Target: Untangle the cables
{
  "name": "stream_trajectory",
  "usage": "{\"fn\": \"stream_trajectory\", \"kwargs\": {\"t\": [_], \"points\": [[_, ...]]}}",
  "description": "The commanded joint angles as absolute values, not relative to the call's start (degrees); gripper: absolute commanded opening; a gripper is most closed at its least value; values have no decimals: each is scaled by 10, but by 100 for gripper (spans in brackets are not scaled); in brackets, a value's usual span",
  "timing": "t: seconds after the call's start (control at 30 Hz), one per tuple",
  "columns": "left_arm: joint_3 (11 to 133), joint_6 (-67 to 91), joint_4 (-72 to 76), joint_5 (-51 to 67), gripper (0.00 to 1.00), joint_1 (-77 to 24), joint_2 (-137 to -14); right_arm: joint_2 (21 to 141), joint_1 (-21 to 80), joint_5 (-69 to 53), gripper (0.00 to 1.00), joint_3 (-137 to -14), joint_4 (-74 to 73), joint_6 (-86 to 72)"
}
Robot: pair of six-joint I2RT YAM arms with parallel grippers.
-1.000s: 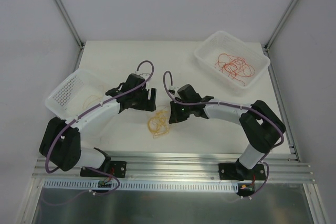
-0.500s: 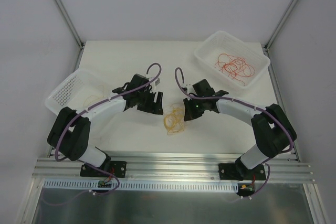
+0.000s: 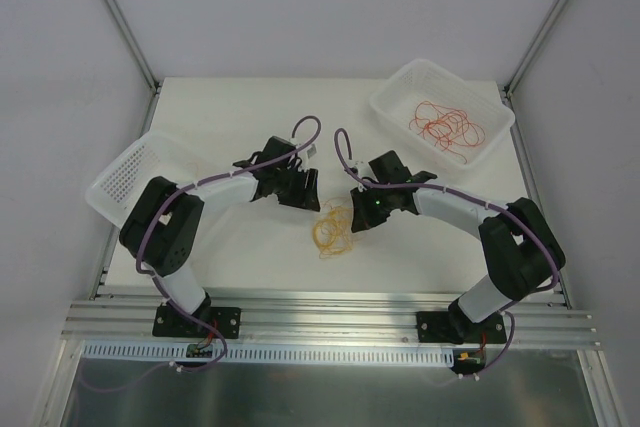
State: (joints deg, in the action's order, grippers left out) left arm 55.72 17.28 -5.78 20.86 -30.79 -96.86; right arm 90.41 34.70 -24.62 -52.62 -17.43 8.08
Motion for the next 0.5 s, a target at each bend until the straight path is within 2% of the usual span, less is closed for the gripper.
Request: {"fn": "stream_trajectory", "kwargs": {"t": [0.0, 0.07, 0.1, 0.2, 0.23, 0.27, 0.47], "points": [[585, 182, -32, 243, 47, -315, -983, 894, 345, -264, 1, -542, -182, 91], [589, 185, -31, 250, 42, -318, -992, 895, 345, -262, 1, -543, -182, 89], [589, 185, -30, 253, 33, -320, -994, 895, 345, -261, 1, -543, -181, 88], [584, 187, -29, 257, 18, -330, -996, 893, 344, -258, 1, -541, -182, 87], [579, 192, -30, 258, 7, -330, -991, 889, 341, -255, 1, -541, -182, 86], [575, 196, -30, 263, 1, -330, -987, 888, 339, -251, 1, -539, -182, 86], [541, 204, -63, 195, 0, -324, -879, 859, 305, -203, 1, -526, -209, 64]]}}
